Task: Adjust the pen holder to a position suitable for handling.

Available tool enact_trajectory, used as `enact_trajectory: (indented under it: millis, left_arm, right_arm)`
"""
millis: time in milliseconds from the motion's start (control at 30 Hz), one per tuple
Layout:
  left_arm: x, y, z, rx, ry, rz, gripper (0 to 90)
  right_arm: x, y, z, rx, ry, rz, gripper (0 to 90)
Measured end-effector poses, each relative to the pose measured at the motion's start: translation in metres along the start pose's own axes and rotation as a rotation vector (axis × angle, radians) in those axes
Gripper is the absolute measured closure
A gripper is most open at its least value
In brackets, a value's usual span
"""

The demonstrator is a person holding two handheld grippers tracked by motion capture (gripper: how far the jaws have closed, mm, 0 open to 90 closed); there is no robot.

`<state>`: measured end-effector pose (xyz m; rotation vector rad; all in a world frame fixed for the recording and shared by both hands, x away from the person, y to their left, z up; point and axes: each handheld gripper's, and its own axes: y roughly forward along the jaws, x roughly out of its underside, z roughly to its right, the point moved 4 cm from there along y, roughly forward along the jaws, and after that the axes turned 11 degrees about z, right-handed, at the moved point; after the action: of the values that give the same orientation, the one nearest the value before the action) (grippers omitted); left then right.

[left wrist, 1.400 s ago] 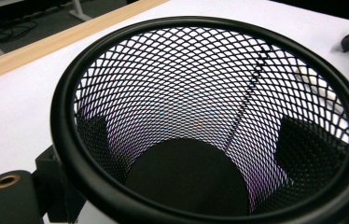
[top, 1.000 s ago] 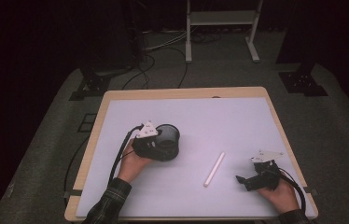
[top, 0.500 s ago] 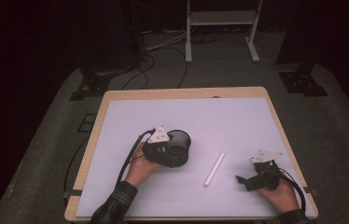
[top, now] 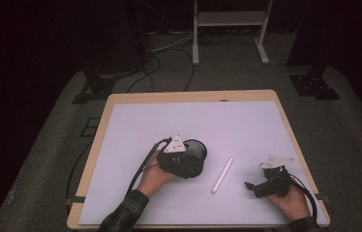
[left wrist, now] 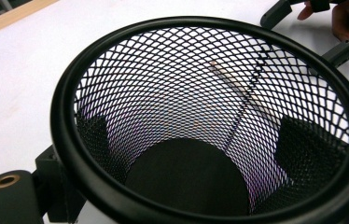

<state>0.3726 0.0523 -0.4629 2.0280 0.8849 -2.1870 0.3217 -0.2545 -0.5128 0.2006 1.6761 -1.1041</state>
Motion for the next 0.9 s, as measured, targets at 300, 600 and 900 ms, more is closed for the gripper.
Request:
enact_trajectory:
  millis: [300,600,900]
  left_arm:
    - [0.0037,0.0024,0.0016,0.005,-0.005,-0.011,9.5]
    - [0.0077,-0.0031,0.0004,-0.005,-0.020,-0.023,9.5]
    - [0.0092,-0.0045,-0.0005,-0.002,-0.023,-0.015,8.8]
  right_arm:
    - [0.0000,0.0000,0.0000,0.000,0.000,0.000,0.2]
    - [0.0000,0.0000,0.0000,0.000,0.000,0.000,0.2]
    - [0.0000,0.0000,0.0001,0.000,0.000,0.000,0.2]
